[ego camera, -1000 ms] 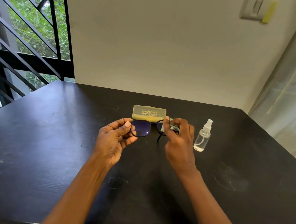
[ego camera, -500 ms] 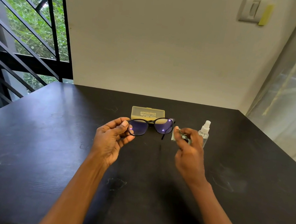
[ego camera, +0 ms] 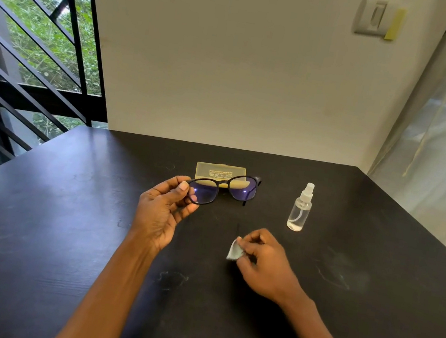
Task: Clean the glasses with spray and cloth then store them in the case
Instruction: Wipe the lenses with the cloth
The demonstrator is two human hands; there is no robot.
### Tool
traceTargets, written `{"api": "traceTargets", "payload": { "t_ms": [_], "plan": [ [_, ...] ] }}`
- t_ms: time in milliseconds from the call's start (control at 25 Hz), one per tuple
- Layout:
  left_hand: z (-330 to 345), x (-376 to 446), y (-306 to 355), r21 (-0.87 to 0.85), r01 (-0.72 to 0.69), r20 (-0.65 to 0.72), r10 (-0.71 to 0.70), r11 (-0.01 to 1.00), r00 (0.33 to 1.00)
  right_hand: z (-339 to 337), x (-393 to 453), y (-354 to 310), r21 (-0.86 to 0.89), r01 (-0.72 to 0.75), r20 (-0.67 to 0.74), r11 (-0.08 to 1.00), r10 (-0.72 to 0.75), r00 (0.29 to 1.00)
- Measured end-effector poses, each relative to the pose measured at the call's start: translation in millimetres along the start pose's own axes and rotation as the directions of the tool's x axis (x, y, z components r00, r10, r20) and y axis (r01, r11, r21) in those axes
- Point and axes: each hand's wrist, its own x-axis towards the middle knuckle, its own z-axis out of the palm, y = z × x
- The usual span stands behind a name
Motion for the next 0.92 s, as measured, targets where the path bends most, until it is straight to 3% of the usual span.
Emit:
{"api": "traceTargets", "payload": {
  "t_ms": [120, 240, 320, 400, 520, 600, 680, 800, 920],
  "plan": [
    [-2.3, -1.2, 0.6, 0.008, -0.002, 0.003, 0.002, 1.0, 1.0, -2.7, -0.8, -5.1, -0.086, -0.039, 0.11, 0.996, 0.048, 0.993],
    [-4.4, -2.6, 0.4, 0.012, 0.001, 0.016, -0.001, 1.0, 1.0, -11.2, 1.3, -12.1, 0.093, -0.076, -0.05, 0.993, 0.081, 0.995],
    [-4.7, -3.4, -0.3, 0.017, 0.001, 0.029, -0.002, 1.0, 1.0, -16.6, 6.4, -15.0, 0.321, -0.13, -0.183, 0.938, 0.196, 0.963],
    [-4.7, -4.8, -0.6, 0.016, 0.005, 0.044, -0.006, 1.0, 0.999, -22.8, 13.2, -17.4, 0.62, -0.186, -0.196, 0.762, 0.379, 0.904],
    [-6.0, -5.8, -1.8, 0.015, 0.007, 0.075, -0.008, 1.0, 0.997, -33.8, 23.1, -19.6, 0.935, -0.214, 0.033, 0.282, 0.533, 0.846],
    [-7.8, -6.0, -3.0, 0.006, 0.013, 0.115, -0.014, 1.0, 0.993, -42.3, 28.9, -19.9, 0.968, -0.237, 0.241, -0.078, 0.537, 0.808],
    [-10.9, -6.2, -3.9, -0.002, 0.032, 0.153, -0.032, 0.999, 0.988, -48.1, 35.6, -18.4, 0.915, -0.226, 0.375, -0.333, 0.499, 0.781],
    [-17.4, -5.0, -3.7, -0.018, 0.057, 0.212, -0.052, 0.998, 0.976, -55.1, 43.1, -17.7, 0.851, -0.166, 0.428, -0.498, 0.473, 0.77],
    [-22.6, -2.5, -6.9, -0.01, 0.065, 0.261, -0.06, 0.998, 0.963, -60.8, 43.8, -20.8, 0.856, -0.156, 0.41, -0.492, 0.463, 0.786]
  ]
}}
